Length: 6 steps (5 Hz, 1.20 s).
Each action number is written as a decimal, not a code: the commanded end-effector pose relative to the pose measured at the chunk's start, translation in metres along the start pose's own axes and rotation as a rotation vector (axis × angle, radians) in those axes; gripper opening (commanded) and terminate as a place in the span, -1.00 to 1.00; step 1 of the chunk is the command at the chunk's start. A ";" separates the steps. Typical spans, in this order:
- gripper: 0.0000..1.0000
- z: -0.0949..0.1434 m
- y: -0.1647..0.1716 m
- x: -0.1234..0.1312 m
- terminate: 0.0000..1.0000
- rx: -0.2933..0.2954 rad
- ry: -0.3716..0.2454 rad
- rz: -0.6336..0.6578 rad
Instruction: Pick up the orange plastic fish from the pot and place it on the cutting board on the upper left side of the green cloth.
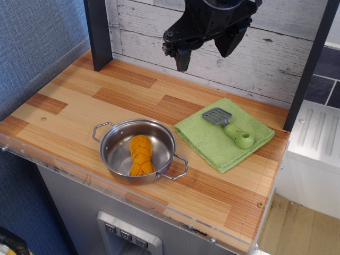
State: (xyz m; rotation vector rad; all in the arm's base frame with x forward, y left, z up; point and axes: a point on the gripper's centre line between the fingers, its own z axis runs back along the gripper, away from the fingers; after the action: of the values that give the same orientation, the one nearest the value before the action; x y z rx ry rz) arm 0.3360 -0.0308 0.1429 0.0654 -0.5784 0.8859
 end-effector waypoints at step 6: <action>1.00 -0.016 0.078 -0.037 -1.00 0.103 0.053 0.012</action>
State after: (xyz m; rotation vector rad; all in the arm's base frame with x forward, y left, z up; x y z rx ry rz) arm 0.2633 -0.0047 0.0826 0.1591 -0.4414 0.9164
